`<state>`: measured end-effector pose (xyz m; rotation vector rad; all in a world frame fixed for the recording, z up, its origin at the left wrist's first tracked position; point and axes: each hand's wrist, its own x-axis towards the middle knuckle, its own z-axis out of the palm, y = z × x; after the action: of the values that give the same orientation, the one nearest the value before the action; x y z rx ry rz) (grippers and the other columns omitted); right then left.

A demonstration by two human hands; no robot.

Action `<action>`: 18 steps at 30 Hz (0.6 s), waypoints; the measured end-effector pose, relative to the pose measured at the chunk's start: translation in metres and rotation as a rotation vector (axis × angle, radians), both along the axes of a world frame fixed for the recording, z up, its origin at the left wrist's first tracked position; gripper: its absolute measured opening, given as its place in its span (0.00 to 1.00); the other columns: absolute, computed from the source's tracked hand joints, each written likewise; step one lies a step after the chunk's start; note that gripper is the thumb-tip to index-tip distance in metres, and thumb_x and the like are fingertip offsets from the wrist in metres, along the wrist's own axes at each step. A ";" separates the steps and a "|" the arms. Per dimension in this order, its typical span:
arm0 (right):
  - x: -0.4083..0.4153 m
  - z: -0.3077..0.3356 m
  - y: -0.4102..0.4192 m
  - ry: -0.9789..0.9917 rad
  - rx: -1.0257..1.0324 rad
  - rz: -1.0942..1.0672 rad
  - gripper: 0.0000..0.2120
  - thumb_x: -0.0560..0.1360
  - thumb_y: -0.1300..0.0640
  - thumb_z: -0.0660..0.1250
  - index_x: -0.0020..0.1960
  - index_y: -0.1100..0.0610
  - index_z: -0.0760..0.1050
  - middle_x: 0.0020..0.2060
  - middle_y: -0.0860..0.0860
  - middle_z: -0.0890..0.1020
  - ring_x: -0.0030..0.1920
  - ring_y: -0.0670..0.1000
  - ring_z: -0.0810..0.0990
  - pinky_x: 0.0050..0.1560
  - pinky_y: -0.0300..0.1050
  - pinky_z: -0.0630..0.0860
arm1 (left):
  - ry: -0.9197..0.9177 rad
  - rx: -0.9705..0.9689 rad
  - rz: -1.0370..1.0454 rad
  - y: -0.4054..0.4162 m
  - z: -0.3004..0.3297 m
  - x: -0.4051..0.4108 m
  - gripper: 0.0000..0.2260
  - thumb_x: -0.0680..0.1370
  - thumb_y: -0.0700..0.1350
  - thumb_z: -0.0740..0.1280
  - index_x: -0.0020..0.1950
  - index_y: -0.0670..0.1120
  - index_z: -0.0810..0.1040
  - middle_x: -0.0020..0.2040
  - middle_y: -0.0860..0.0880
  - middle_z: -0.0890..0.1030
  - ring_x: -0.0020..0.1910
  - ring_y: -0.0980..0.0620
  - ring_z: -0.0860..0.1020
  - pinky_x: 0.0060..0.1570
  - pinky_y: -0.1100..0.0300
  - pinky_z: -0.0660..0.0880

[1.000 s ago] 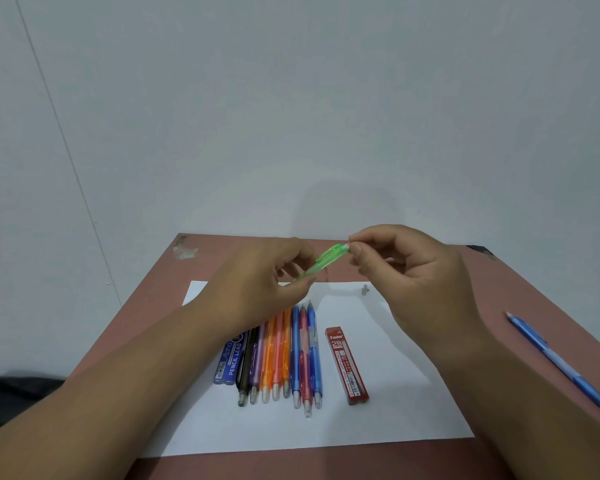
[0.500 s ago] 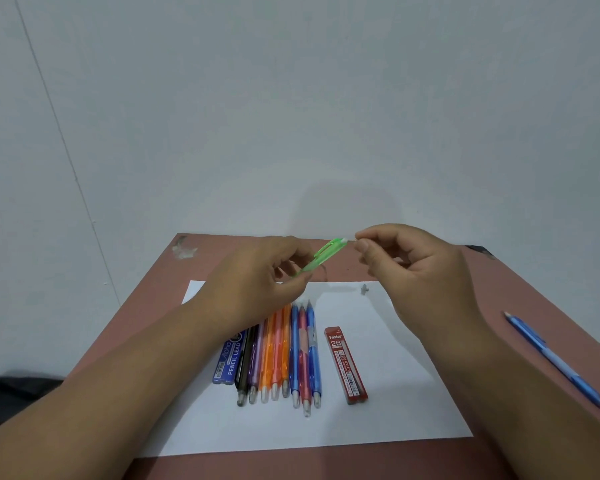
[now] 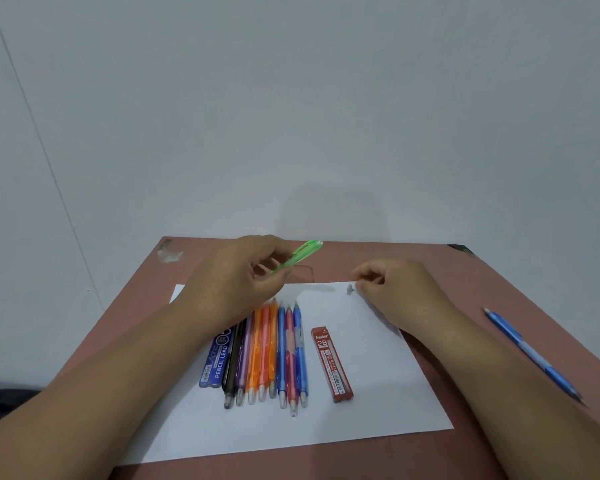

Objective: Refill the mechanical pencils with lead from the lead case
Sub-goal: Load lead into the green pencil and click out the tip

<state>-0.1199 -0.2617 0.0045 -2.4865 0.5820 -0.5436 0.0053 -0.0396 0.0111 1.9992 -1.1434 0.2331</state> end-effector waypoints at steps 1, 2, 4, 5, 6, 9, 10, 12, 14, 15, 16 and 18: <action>0.000 -0.001 -0.001 0.020 0.000 0.008 0.09 0.79 0.58 0.68 0.51 0.46 0.85 0.39 0.37 0.80 0.41 0.40 0.79 0.39 0.26 0.69 | 0.008 -0.008 -0.002 0.000 0.000 0.001 0.11 0.77 0.49 0.72 0.59 0.54 0.81 0.50 0.60 0.82 0.49 0.60 0.81 0.50 0.56 0.82; 0.001 -0.002 -0.001 0.036 -0.007 0.015 0.09 0.79 0.58 0.68 0.50 0.47 0.85 0.38 0.38 0.80 0.41 0.40 0.79 0.37 0.25 0.68 | 0.012 -0.017 -0.004 0.000 0.000 0.001 0.10 0.77 0.49 0.72 0.58 0.54 0.81 0.50 0.61 0.82 0.50 0.61 0.81 0.51 0.57 0.82; 0.003 -0.004 -0.002 0.062 -0.036 0.028 0.10 0.79 0.58 0.67 0.50 0.47 0.86 0.39 0.38 0.80 0.39 0.38 0.77 0.35 0.25 0.68 | 0.011 -0.028 -0.011 0.000 0.000 0.001 0.09 0.77 0.50 0.72 0.57 0.56 0.81 0.49 0.63 0.81 0.50 0.62 0.81 0.53 0.59 0.81; 0.004 -0.005 -0.002 0.070 -0.048 0.033 0.10 0.79 0.59 0.67 0.50 0.48 0.86 0.40 0.39 0.81 0.39 0.38 0.77 0.36 0.26 0.68 | 0.008 -0.032 -0.016 0.000 0.000 0.001 0.08 0.77 0.50 0.72 0.55 0.57 0.80 0.49 0.64 0.81 0.50 0.63 0.81 0.53 0.60 0.81; 0.006 -0.006 -0.003 0.075 -0.055 0.036 0.10 0.79 0.59 0.67 0.49 0.48 0.86 0.42 0.40 0.82 0.40 0.39 0.78 0.36 0.26 0.68 | 0.003 -0.036 -0.022 0.001 0.000 0.000 0.08 0.76 0.50 0.72 0.54 0.58 0.79 0.48 0.65 0.80 0.50 0.64 0.80 0.53 0.61 0.81; 0.007 -0.007 -0.004 0.082 -0.065 0.039 0.11 0.79 0.58 0.66 0.47 0.48 0.86 0.45 0.40 0.83 0.41 0.39 0.78 0.38 0.27 0.69 | 0.000 -0.041 -0.035 0.001 -0.001 0.001 0.07 0.76 0.51 0.72 0.54 0.59 0.79 0.48 0.64 0.81 0.51 0.63 0.81 0.53 0.59 0.81; 0.007 -0.007 -0.003 0.081 -0.070 0.039 0.11 0.79 0.59 0.67 0.47 0.48 0.86 0.44 0.40 0.83 0.41 0.39 0.78 0.38 0.27 0.69 | 0.002 -0.043 -0.039 0.001 -0.001 0.002 0.08 0.76 0.52 0.71 0.54 0.58 0.79 0.48 0.63 0.82 0.51 0.62 0.81 0.53 0.58 0.81; 0.007 -0.006 -0.003 0.073 -0.073 0.034 0.10 0.79 0.58 0.67 0.46 0.49 0.86 0.41 0.38 0.81 0.40 0.39 0.78 0.37 0.27 0.69 | 0.009 -0.046 -0.042 0.001 -0.002 0.002 0.08 0.76 0.52 0.71 0.54 0.57 0.80 0.49 0.62 0.82 0.50 0.62 0.81 0.53 0.58 0.81; 0.008 -0.006 -0.003 0.068 -0.077 0.027 0.09 0.79 0.58 0.68 0.46 0.49 0.86 0.40 0.37 0.80 0.40 0.39 0.77 0.37 0.28 0.69 | 0.016 -0.043 -0.045 0.000 -0.003 0.002 0.08 0.76 0.50 0.72 0.55 0.55 0.80 0.48 0.61 0.82 0.50 0.62 0.81 0.53 0.59 0.81; 0.008 -0.006 -0.002 0.066 -0.081 0.025 0.08 0.79 0.57 0.69 0.45 0.50 0.86 0.39 0.37 0.80 0.40 0.39 0.77 0.37 0.29 0.69 | 0.023 -0.041 -0.045 0.000 -0.003 0.002 0.08 0.76 0.49 0.73 0.55 0.54 0.81 0.48 0.61 0.83 0.50 0.63 0.81 0.52 0.59 0.81; 0.008 -0.007 -0.002 0.064 -0.087 0.026 0.08 0.79 0.57 0.69 0.45 0.50 0.86 0.38 0.37 0.79 0.39 0.40 0.77 0.37 0.30 0.70 | 0.035 -0.039 -0.046 0.000 -0.004 0.002 0.08 0.77 0.48 0.73 0.56 0.53 0.81 0.48 0.61 0.83 0.49 0.63 0.81 0.52 0.59 0.82; 0.008 -0.006 0.000 0.069 -0.093 0.022 0.09 0.79 0.58 0.68 0.43 0.50 0.85 0.37 0.38 0.79 0.39 0.43 0.79 0.39 0.37 0.74 | 0.056 -0.034 -0.053 0.000 -0.003 0.001 0.08 0.77 0.48 0.73 0.55 0.55 0.80 0.46 0.62 0.83 0.48 0.64 0.81 0.50 0.60 0.82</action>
<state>-0.1122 -0.2620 -0.0019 -2.6057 0.5675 -0.4883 0.0065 -0.0398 0.0080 1.9313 -1.1478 0.1681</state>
